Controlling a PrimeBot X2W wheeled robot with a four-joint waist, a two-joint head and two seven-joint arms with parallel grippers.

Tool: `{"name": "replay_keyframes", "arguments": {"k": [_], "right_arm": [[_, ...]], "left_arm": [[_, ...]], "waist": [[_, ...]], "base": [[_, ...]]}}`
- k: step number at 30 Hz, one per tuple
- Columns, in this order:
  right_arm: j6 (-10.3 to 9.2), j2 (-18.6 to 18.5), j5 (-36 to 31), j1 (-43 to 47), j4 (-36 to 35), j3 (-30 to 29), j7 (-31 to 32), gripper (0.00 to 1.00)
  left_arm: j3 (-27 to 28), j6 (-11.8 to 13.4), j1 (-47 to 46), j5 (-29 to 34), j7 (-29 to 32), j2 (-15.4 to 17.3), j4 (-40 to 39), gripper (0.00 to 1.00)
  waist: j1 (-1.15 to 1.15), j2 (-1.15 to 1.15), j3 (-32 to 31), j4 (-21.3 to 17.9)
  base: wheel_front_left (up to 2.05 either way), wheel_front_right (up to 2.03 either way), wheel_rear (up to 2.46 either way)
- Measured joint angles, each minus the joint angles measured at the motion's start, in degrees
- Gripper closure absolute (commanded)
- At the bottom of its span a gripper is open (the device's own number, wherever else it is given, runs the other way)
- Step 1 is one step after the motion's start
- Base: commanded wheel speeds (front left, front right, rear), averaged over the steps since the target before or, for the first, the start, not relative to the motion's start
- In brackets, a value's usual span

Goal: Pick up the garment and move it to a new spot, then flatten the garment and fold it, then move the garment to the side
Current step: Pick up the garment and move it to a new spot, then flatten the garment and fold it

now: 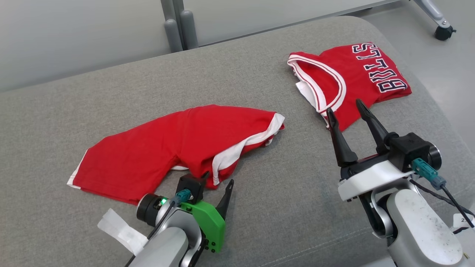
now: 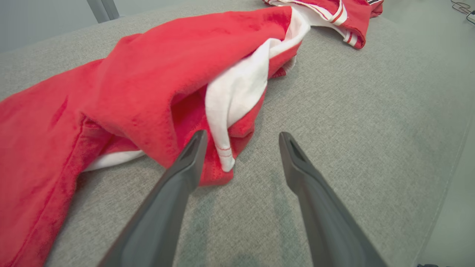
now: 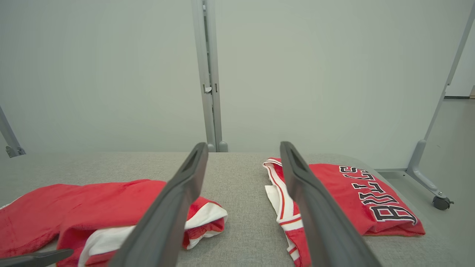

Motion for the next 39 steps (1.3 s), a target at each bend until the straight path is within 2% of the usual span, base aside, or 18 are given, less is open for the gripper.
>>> {"name": "replay_keyframes", "arguments": {"k": [11,12,14,15,23,31,39], "right_arm": [[0.08,0.1,0.0,-0.2,0.0,0.2,0.0,0.0],[0.08,0.1,0.0,-0.3,0.0,0.1,0.0,0.0],[0.01,0.0,0.0,-0.3,0.1,-0.4,0.0,0.0],[0.01,-0.1,0.0,-0.3,0.2,-0.5,0.0,0.0],[-0.1,-0.6,0.0,-0.3,0.7,-2.0,-0.1,0.0],[-0.1,-0.5,0.0,-0.3,1.7,-2.2,-0.2,0.0],[-0.09,-0.5,0.0,0.2,2.3,-2.0,-0.2,0.0]], "left_arm": [[2.1,0.8,-2.1,-0.4,-0.4,0.0,5.8,0.0],[2.1,0.8,-2.5,-0.4,-0.5,0.0,6.2,0.2],[2.0,0.8,-3.1,-0.4,-0.6,0.0,7.2,0.96],[2.0,0.8,-3.3,-0.4,-0.6,0.0,7.4,1.0],[0.4,0.7,-4.2,-2.0,-1.2,0.0,4.5,1.0],[-1.0,-2.8,-9.4,-4.5,-2.2,0.0,-6.5,1.0],[4.3,-1.7,-13.1,-5.5,-2.7,-0.1,-13.3,1.0]], "waist": [[0.0,0.0,1.9,-4.2],[0.0,0.0,2.1,-4.5],[0.0,0.0,2.6,-5.0],[0.0,0.0,2.8,-5.1],[0.0,0.0,3.0,-3.9],[0.0,0.0,1.3,-1.6],[0.0,0.0,-1.0,0.0]], "base": [[0.0,0.0,0.0],[0.0,0.0,0.0],[0.0,0.0,0.0],[0.0,0.0,0.0],[0.0,0.0,0.0],[0.0,0.0,0.0],[0.0,0.0,0.0]]}}
